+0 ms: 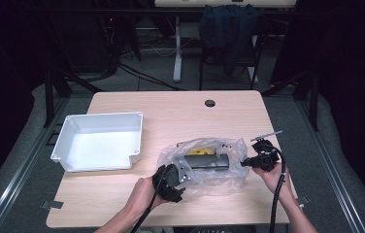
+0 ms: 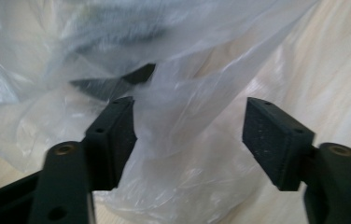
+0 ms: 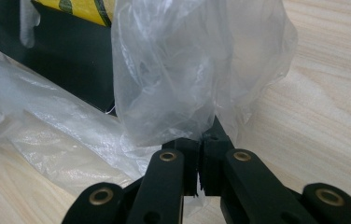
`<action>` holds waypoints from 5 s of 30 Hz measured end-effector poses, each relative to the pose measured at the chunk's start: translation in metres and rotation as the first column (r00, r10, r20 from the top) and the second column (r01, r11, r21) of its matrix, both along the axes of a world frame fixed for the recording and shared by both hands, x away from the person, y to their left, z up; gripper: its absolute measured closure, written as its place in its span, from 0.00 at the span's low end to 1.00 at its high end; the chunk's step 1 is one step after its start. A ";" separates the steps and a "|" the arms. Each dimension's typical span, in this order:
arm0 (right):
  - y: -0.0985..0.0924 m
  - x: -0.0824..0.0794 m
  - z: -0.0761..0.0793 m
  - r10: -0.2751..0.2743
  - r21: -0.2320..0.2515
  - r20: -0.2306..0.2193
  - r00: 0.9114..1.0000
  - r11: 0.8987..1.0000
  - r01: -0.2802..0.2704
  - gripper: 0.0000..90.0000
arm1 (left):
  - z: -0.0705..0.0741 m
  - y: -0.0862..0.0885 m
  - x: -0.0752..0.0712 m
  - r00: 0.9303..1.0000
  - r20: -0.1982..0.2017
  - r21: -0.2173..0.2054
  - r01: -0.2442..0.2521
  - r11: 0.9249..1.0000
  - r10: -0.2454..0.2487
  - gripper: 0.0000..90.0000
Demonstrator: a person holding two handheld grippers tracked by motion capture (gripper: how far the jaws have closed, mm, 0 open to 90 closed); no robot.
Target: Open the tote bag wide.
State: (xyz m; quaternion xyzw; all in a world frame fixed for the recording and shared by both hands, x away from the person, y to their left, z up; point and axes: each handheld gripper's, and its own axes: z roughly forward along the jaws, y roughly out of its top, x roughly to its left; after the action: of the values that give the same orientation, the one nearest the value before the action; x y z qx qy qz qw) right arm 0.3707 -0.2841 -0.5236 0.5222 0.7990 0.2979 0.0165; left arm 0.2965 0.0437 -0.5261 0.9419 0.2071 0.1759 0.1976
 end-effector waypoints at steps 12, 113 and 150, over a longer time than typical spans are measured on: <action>0.001 0.001 -0.002 -0.003 -0.008 0.003 1.000 1.000 0.003 0.98 | -0.014 0.004 0.008 1.000 0.006 0.036 0.022 0.999 -0.022 0.87; 0.002 0.009 -0.013 -0.038 -0.194 -0.024 0.999 0.980 0.033 0.98 | -0.021 0.021 0.066 0.948 -0.019 0.046 -0.315 0.948 0.317 0.98; 0.011 0.026 -0.014 -0.019 -0.192 0.010 1.000 0.981 0.021 0.99 | -0.029 0.016 0.076 0.957 -0.023 0.123 -0.286 0.950 0.290 0.97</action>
State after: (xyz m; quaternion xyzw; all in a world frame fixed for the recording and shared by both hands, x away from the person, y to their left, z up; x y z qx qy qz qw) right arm 0.3969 -0.2735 -0.5372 0.5250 0.8186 0.2213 0.0729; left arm 0.3729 0.0598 -0.5549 0.9150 0.3355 0.1956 0.1093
